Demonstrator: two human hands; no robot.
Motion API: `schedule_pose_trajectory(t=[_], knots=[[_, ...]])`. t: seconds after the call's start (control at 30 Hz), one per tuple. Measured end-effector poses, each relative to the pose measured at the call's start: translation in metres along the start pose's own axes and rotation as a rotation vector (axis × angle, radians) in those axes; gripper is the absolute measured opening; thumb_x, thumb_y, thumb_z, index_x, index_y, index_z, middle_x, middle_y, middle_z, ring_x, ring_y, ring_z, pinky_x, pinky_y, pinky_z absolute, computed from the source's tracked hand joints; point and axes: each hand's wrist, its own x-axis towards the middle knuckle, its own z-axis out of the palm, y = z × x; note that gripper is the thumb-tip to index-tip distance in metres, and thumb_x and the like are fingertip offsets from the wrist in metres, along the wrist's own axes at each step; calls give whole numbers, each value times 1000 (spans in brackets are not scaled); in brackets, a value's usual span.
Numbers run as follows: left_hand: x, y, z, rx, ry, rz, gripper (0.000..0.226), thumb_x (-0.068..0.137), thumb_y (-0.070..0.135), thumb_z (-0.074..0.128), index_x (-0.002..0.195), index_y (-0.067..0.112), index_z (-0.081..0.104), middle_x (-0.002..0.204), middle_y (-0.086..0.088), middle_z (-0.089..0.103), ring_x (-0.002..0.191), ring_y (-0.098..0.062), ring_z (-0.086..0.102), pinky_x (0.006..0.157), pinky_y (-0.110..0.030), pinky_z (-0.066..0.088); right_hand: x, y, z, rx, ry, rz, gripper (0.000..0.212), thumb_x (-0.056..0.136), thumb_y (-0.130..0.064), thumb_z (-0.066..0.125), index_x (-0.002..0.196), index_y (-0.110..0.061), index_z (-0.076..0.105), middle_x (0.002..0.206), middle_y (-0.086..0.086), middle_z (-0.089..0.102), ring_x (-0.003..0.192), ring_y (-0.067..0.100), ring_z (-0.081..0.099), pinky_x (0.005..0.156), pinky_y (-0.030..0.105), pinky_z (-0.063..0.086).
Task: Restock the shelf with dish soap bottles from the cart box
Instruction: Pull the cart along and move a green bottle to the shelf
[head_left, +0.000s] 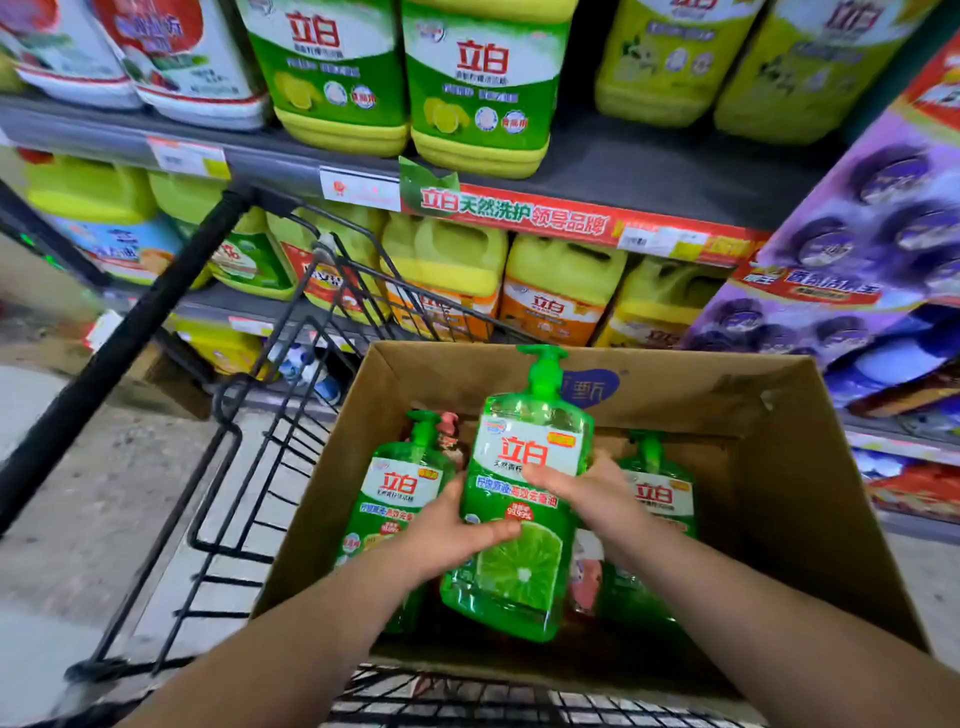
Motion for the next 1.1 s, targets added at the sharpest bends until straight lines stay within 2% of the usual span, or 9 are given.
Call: schedule_pose_trajectory(t=[0.07,0.13,0.23,0.43,0.57,0.7,0.83,0.97,1.1], knots=[[-6,13,3,-84,31,82,63,76,26,76,130,21,43,106,8,66,92,-5,64,77,-16,52,-13,-11,-7,64,17,-46,25,65,-19,85,86,-20,70,90,2,76,81,17,73,63,24,57],[-13,25,5,-96,46,159,58,77,23,75,127,20,46,103,7,68,88,-2,65,70,-12,51,-25,-22,-14,103,18,-80,21,67,-17,83,83,-18,70,80,-3,77,71,12,73,55,21,54],[-24,45,11,-46,52,239,56,77,26,75,125,19,47,112,0,67,97,-11,64,87,-26,52,-47,-36,-27,155,50,-127,30,66,-19,83,92,-14,69,89,5,76,79,20,73,67,30,58],[-38,81,28,86,53,395,49,74,33,76,115,27,50,106,6,66,90,-7,62,80,-22,48,-87,-50,-57,192,171,-250,16,72,-15,79,85,-15,71,96,10,75,85,21,72,79,34,57],[-52,105,51,141,-4,465,61,69,40,79,121,25,51,108,6,66,95,-11,62,85,-23,46,-119,-49,-82,229,276,-285,26,73,-16,79,97,-11,71,102,11,73,94,25,70,88,39,55],[-65,123,83,46,-124,518,50,69,27,80,113,22,56,92,13,68,80,1,64,67,-10,50,-150,-41,-112,279,341,-313,21,74,-15,77,94,-13,70,95,6,75,83,17,72,73,27,58],[-75,138,122,83,-205,556,44,69,30,80,106,27,57,98,6,70,88,-10,67,79,-26,54,-183,-29,-145,308,417,-311,35,74,-20,77,106,-11,68,103,9,74,94,24,71,86,38,56],[-84,154,171,117,-272,616,44,67,34,81,104,30,56,96,11,68,87,-6,66,77,-23,52,-220,-15,-183,328,484,-295,26,76,-25,75,100,-16,68,89,1,77,75,16,73,56,26,57],[-94,170,232,178,-344,696,43,65,37,81,101,29,59,97,11,70,83,0,65,70,-14,50,-260,7,-229,363,555,-322,18,80,-24,73,95,-17,68,87,1,76,73,16,73,57,27,57]])
